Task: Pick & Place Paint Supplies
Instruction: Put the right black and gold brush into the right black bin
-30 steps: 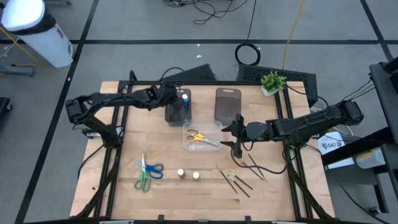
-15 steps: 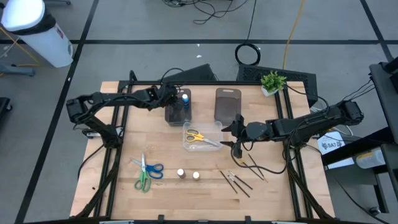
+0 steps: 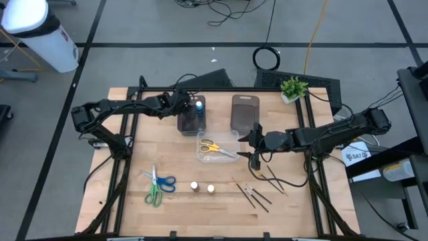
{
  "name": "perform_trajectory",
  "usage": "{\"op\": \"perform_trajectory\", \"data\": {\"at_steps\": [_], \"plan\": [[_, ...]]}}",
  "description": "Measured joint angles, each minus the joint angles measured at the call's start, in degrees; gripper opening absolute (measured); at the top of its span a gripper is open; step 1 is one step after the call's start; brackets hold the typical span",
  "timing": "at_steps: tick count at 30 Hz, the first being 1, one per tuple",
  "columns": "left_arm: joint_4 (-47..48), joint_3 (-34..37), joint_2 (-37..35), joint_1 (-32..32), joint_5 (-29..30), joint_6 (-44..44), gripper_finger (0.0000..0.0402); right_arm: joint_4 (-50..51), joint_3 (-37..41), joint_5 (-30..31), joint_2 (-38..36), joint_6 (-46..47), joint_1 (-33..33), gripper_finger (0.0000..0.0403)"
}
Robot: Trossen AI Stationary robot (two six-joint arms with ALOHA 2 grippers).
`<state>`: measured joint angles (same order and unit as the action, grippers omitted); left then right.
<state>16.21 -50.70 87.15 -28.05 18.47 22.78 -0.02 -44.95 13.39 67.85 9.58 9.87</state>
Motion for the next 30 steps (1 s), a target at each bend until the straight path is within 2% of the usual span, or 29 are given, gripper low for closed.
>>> {"op": "perform_trajectory", "data": {"at_steps": [10, 16, 19, 23, 27, 30], "plan": [[0.2, -2.6, -4.9, 0.0, -3.9, -3.4, 0.0267, 0.7, 0.0, 0.0, 0.0, 0.0, 0.0, 0.0242], [0.3, -3.3, -10.5, 0.3, -12.3, -3.1, 0.0256, 0.9, 0.0, 0.0, 0.0, 0.2, 0.0, 0.0242], [0.2, -3.3, -12.8, 1.6, -16.1, -3.9, 0.0251, 1.5, 0.7, -0.1, -0.1, 3.4, 0.0, 0.0242], [-4.3, -3.3, -14.4, 5.8, -15.7, -9.8, 0.0249, 1.8, 4.5, -0.2, 0.0, 10.7, 0.0, 0.0242], [-11.1, -3.3, -14.2, 10.9, -15.7, -18.1, 0.0256, 1.2, 6.6, -0.4, 0.0, 8.1, -1.3, 0.0242], [-15.4, -3.3, -14.3, 14.0, -15.7, -22.5, 0.0264, -0.8, 6.6, -3.8, 0.0, 7.1, -1.7, 0.0242]]}}
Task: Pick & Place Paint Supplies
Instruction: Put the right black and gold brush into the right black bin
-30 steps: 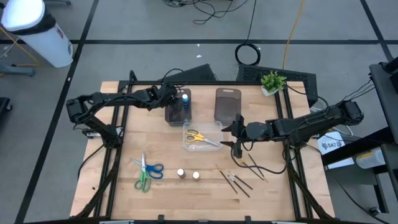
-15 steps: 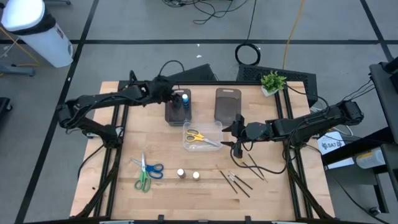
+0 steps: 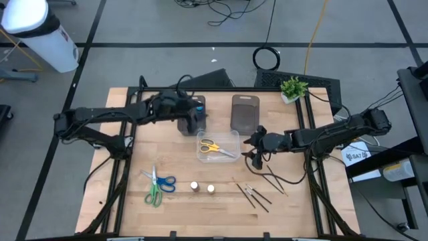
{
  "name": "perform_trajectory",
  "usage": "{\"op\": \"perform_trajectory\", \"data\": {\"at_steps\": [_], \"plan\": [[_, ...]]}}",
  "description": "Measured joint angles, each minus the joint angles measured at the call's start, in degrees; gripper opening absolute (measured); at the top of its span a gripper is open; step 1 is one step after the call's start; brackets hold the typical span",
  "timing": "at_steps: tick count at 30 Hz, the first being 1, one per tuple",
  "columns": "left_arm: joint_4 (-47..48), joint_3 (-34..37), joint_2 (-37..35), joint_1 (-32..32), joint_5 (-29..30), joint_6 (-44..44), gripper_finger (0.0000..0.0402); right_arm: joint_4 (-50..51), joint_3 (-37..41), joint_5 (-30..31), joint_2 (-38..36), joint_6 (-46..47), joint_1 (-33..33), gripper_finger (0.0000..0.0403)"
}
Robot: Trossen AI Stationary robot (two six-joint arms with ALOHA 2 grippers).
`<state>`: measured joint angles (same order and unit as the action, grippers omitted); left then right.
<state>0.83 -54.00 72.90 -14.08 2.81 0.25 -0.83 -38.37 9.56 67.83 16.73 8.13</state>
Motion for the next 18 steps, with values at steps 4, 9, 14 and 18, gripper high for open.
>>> {"op": "perform_trajectory", "data": {"at_steps": [4, 9, 14, 18], "plan": [[-3.6, 0.0, 0.0, 2.6, 0.0, -2.1, 0.0268, -1.6, 0.0, -5.3, 0.0, -4.7, 2.2, 0.0242], [-3.6, 0.0, 0.2, 3.2, 0.3, -3.5, 0.0258, 13.4, -0.4, -0.3, 0.0, 1.2, 8.8, 0.0242], [-3.6, 0.0, 0.6, 2.4, 0.7, -2.0, 0.0249, 32.3, -0.4, 0.9, 0.3, 25.3, 16.6, 0.0242], [-3.6, 0.0, 0.5, 2.0, 0.8, -1.6, 0.0251, 35.6, 1.6, 1.2, 2.3, 37.0, 23.0, 0.0242]]}}
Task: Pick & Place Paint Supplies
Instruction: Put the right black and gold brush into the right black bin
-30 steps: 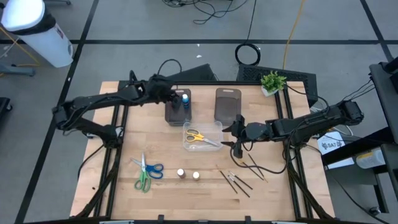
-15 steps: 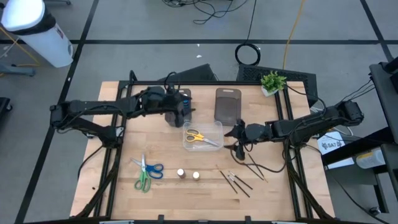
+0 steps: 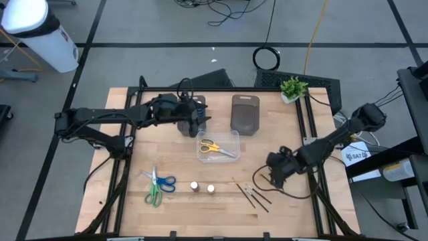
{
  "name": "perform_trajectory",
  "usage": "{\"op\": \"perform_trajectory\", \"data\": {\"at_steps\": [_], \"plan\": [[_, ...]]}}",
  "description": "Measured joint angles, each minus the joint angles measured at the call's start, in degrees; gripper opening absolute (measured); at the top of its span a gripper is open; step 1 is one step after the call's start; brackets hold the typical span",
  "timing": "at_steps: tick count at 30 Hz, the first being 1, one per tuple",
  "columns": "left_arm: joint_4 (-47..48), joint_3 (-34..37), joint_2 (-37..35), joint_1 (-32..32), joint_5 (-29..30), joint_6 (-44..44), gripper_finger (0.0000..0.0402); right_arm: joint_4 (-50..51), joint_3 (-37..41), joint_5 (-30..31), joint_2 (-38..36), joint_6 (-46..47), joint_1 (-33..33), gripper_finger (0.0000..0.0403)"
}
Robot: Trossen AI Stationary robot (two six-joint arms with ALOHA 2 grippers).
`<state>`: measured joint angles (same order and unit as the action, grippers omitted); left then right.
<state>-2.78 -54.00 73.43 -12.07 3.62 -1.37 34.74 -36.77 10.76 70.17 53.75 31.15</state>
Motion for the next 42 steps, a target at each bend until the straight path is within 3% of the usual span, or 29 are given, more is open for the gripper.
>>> {"op": "perform_trajectory", "data": {"at_steps": [7, 14, 21, 30, 38, 42], "plan": [[-0.5, 0.0, 0.0, -0.2, 0.0, 0.4, 0.0266, -0.4, 0.8, 4.4, 7.2, 4.1, 3.9, 0.0242], [-0.4, 0.0, 0.0, -0.2, 0.0, 0.2, 0.026, 0.1, 0.7, 2.7, 12.4, 5.0, 3.8, 0.0234], [0.1, 0.0, 0.0, -0.2, 0.0, 0.1, 0.0248, 1.2, 0.8, 0.3, 12.9, 9.6, 2.5, 0.0146], [0.1, 0.0, 0.0, -0.2, 0.0, 0.3, 0.0265, 0.5, 1.1, 1.5, 13.0, 6.2, 2.2, 0.0014], [0.1, 0.0, 0.0, -0.2, 0.0, 0.3, 0.0266, -11.0, 6.7, 2.2, 12.9, 3.6, 2.1, 0.0006], [0.1, 0.0, 0.1, -0.2, 0.0, 0.3, 0.0257, -11.3, 7.0, 3.6, 12.8, 3.6, 2.2, 0.0003]]}}
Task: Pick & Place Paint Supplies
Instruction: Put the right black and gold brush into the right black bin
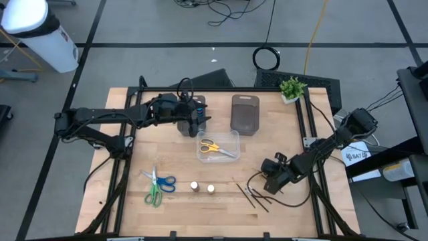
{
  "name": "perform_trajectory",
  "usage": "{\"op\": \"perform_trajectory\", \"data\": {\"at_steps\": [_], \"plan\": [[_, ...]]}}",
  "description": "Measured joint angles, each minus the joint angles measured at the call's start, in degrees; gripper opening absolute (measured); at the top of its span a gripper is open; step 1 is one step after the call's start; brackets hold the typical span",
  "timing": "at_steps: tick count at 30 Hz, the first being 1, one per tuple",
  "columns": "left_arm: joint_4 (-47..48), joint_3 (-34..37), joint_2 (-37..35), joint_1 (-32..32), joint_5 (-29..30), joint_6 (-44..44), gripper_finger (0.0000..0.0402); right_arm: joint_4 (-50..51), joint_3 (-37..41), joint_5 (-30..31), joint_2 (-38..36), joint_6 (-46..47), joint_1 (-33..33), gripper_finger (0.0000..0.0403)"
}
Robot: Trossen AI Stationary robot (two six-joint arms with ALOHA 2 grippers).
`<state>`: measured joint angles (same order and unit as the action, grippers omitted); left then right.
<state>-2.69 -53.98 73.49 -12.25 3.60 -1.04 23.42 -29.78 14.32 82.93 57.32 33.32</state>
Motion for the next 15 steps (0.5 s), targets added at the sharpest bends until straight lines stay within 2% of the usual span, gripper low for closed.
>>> {"op": "perform_trajectory", "data": {"at_steps": [7, 15], "plan": [[0.0, 0.0, 0.0, 0.0, 0.0, 0.0, 0.0246, -0.5, 0.0, 4.2, -7.1, -2.7, 0.0, 0.0001], [-0.1, 0.0, 0.0, 0.0, 0.0, 0.0, 0.0261, -0.5, 0.2, 10.0, -15.6, -5.0, 0.0, 0.0]]}}
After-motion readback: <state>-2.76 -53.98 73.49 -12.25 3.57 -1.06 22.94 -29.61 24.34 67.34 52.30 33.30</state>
